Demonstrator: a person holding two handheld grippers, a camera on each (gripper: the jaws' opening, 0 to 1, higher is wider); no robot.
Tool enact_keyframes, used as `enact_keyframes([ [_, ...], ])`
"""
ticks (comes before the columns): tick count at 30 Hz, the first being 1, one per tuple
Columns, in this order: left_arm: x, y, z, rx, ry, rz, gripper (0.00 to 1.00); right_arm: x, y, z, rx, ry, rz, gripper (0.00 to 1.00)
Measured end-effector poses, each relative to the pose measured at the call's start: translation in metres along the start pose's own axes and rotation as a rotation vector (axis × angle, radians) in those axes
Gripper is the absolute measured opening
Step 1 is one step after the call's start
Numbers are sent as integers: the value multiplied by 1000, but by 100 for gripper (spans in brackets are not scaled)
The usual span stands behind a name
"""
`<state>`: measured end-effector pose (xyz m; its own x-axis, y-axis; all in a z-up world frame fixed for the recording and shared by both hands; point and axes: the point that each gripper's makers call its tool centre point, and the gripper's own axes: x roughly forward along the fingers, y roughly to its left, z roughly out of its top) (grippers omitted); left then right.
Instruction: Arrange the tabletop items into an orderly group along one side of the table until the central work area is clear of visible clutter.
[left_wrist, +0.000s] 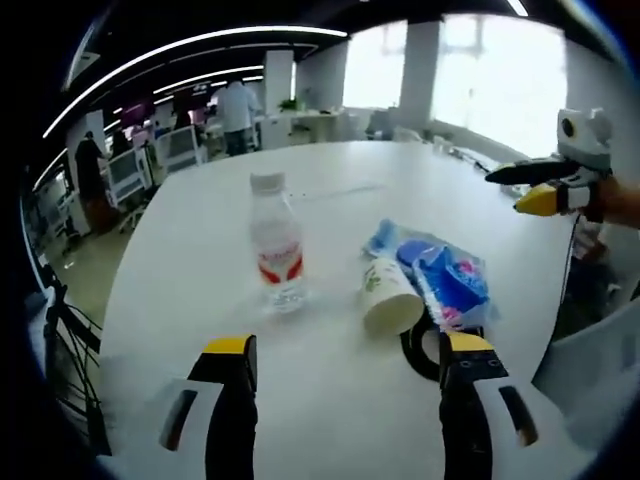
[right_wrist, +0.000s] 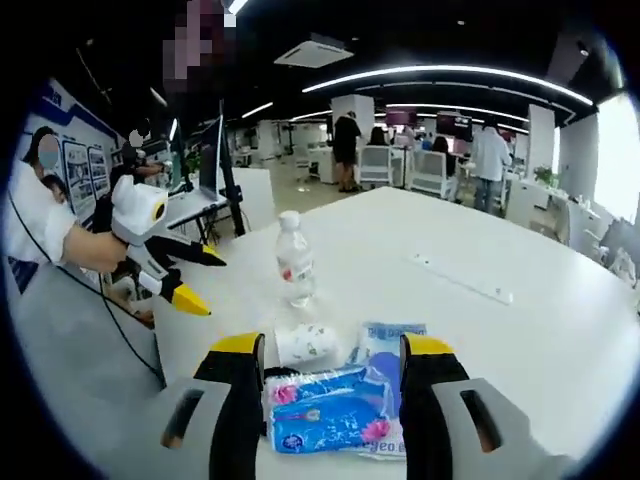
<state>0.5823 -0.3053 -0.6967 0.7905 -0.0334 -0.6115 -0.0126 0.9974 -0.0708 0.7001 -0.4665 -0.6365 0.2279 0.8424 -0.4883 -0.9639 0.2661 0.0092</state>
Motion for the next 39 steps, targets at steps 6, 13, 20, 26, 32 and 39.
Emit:
enact_keyframes([
  [6, -2, 4, -7, -19, 7, -12, 71, 21, 11, -5, -196, 61, 75, 51],
  [13, -15, 9, -9, -78, -14, 0, 70, 45, 23, -8, -369, 91, 182, 51],
  [20, -23, 3, -13, -133, -21, -9, 69, 68, 32, -15, -581, 133, 293, 50],
  [26, -30, 2, -15, -202, -40, -7, 68, 86, 36, -28, -701, 182, 381, 50],
  [32, -34, 3, -23, -279, -38, -5, 68, 106, 32, -34, -719, 194, 410, 46],
  [39, -34, 7, -31, -302, -20, 8, 67, 123, 33, -57, -751, 261, 483, 42],
])
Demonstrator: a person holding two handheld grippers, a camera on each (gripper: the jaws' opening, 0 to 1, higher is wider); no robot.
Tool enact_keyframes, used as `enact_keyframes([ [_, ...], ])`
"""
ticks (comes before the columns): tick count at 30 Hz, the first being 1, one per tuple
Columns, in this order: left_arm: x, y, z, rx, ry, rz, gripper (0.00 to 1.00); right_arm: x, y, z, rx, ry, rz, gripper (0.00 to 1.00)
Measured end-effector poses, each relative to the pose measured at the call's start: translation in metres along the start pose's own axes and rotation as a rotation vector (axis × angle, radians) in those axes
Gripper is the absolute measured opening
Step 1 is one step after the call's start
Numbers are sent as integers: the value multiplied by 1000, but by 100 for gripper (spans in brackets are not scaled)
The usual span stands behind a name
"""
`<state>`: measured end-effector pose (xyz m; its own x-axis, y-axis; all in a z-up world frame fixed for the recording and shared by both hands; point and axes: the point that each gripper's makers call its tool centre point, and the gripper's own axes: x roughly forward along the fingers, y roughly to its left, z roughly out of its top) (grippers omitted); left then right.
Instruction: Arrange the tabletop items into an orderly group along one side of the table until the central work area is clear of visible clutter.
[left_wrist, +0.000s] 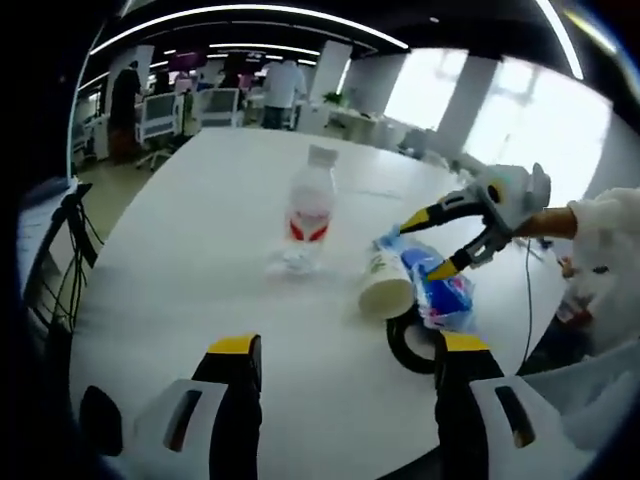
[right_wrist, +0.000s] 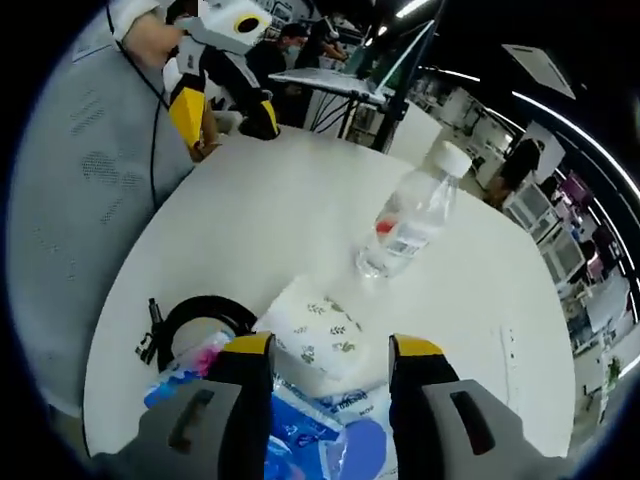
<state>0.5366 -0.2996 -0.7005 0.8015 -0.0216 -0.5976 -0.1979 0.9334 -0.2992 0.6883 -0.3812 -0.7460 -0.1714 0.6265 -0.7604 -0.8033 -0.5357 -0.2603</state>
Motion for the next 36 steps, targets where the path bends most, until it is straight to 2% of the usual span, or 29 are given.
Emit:
enact_keyframes([
  [2, 0, 1, 0, -9, -2, 3, 67, 3, 0, -3, -57, 21, 20, 42],
  [7, 3, 3, -2, -28, 0, 0, 67, 4, -9, 7, -100, -6, 38, 43],
  [10, 5, 4, -2, -39, 1, 0, 67, 8, -8, 9, -208, 15, 91, 43],
  [18, 6, 8, -4, -71, -1, 3, 67, 19, -2, 6, -363, 64, 237, 42],
  [26, 6, 9, -4, -91, -8, 1, 67, 33, 6, 5, -409, 77, 289, 38],
  [29, 7, 10, -2, -101, -14, -3, 67, 38, 10, 1, -431, 101, 308, 35],
  [34, 6, 11, -1, -111, -23, 1, 67, 42, 14, -3, -445, 114, 313, 35],
  [36, 5, 12, -1, -113, -23, 3, 67, 44, 14, -7, -475, 126, 303, 34],
])
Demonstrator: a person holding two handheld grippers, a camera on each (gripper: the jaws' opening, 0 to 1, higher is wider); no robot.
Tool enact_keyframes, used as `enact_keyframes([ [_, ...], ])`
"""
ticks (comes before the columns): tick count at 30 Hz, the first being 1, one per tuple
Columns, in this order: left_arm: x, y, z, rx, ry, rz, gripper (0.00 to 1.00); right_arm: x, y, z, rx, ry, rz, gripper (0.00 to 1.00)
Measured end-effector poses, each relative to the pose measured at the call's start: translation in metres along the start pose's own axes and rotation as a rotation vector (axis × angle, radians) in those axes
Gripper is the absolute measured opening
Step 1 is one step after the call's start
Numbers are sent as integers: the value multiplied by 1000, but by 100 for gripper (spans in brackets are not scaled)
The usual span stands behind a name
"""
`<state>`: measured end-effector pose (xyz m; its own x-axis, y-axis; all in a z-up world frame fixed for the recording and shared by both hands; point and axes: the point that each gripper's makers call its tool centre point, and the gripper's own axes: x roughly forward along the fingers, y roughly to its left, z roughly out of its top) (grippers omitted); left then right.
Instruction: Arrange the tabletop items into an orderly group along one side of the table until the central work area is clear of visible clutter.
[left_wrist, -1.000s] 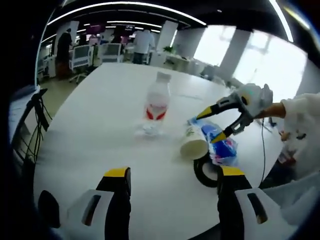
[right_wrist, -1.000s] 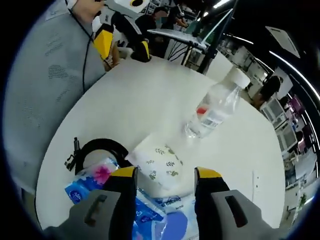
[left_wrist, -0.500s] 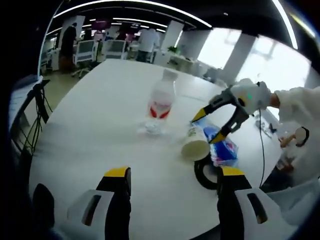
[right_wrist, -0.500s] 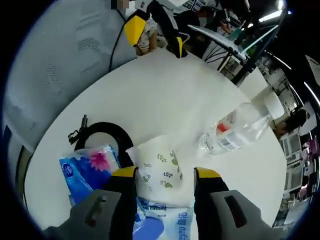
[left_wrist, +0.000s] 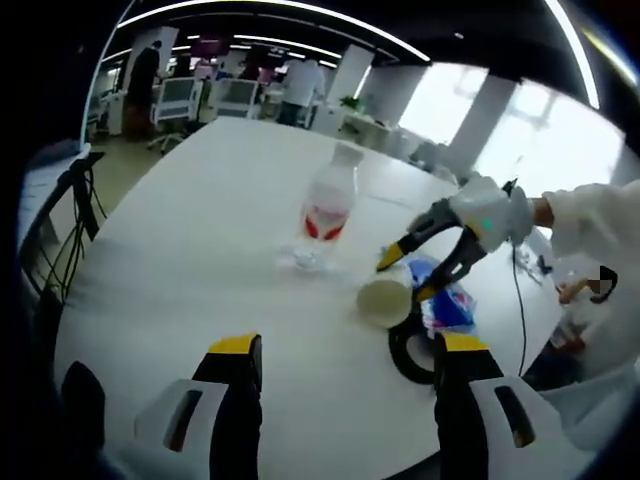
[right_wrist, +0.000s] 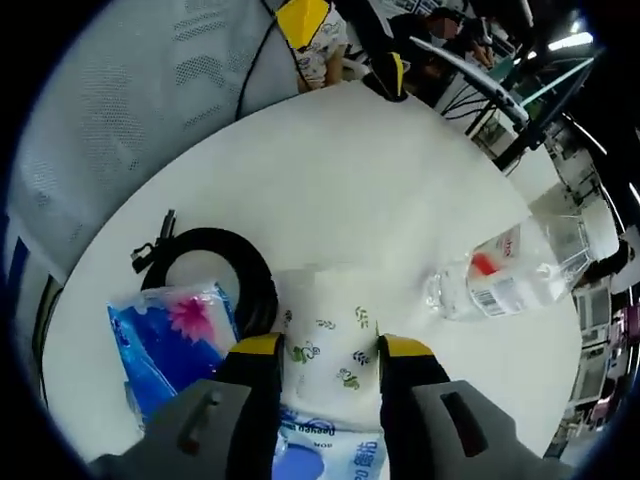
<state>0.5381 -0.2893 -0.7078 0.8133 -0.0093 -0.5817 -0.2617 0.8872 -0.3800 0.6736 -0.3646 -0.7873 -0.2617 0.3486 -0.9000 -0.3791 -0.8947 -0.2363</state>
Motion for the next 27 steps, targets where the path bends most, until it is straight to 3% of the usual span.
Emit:
enact_keyframes([
  [10, -1, -1, -1, -5, -1, -1, 66, -6, -11, 3, 179, -83, -142, 31],
  [16, 2, -9, -2, 9, 5, -21, 66, -18, -13, 2, 338, -163, -233, 31],
  [22, 9, -15, -6, 39, 33, -44, 67, -25, -5, 6, 396, -209, -288, 31],
  [27, 16, -24, 1, 45, 26, -65, 67, -31, -5, 9, 462, -255, -341, 31],
])
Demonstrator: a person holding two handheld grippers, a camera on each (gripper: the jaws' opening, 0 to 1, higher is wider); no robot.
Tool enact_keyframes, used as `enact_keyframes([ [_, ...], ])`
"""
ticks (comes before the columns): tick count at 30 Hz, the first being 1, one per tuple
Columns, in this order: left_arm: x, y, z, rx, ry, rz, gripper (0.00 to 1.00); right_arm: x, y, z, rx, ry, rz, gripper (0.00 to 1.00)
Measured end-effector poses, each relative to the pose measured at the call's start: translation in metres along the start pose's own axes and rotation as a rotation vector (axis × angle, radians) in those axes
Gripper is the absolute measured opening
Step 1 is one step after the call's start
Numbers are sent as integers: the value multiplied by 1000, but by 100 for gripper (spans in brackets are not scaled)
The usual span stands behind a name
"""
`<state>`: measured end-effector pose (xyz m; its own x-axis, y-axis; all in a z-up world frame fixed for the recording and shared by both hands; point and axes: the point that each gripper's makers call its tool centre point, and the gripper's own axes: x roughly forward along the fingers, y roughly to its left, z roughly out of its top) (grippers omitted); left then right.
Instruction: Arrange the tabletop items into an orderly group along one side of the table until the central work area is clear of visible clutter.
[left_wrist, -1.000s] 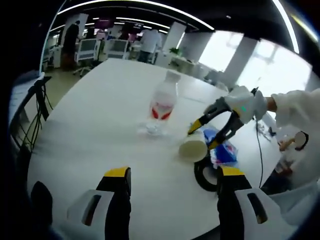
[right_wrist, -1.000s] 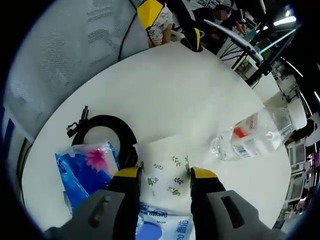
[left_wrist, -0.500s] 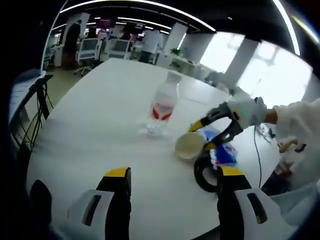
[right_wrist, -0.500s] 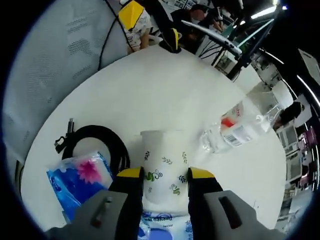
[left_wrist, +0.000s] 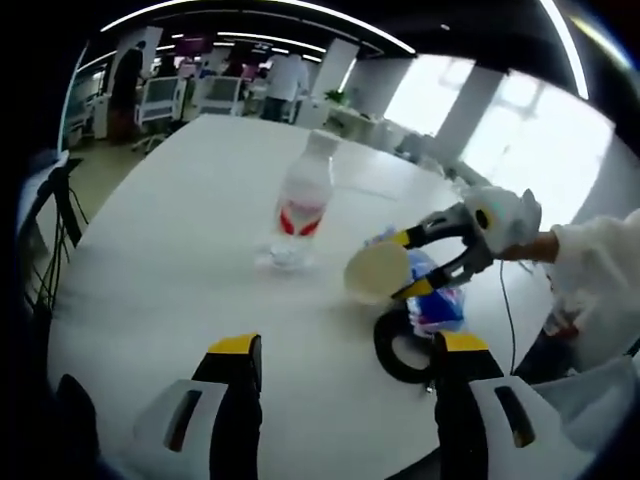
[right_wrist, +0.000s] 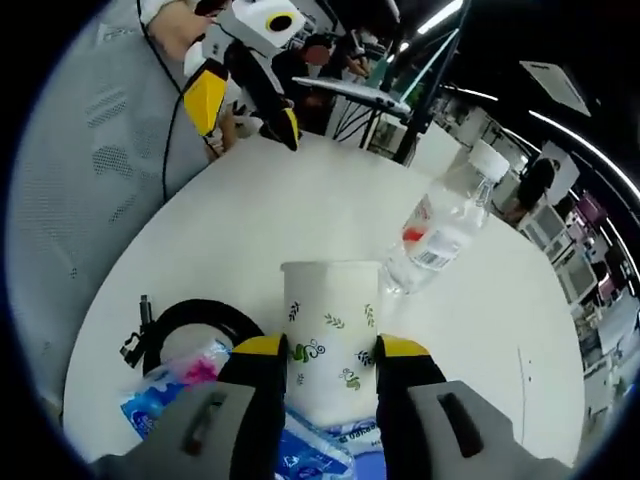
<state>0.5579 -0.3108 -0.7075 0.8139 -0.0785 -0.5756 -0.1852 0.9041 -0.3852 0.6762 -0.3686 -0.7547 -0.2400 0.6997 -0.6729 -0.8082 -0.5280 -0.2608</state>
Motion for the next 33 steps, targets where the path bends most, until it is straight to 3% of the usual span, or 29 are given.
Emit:
enact_keyframes([
  [16, 23, -23, 25, 1, -20, -46, 67, -19, -1, 22, 89, -120, -154, 32],
  [19, 26, -30, 35, 128, -39, -34, 64, -24, -2, 25, 110, -137, -175, 32],
  [28, 40, -50, 44, 139, -30, -88, 64, -31, -1, 22, 182, -165, -211, 32],
  [33, 47, -57, 44, 152, -17, -100, 64, -40, -4, 30, 259, -225, -258, 32],
])
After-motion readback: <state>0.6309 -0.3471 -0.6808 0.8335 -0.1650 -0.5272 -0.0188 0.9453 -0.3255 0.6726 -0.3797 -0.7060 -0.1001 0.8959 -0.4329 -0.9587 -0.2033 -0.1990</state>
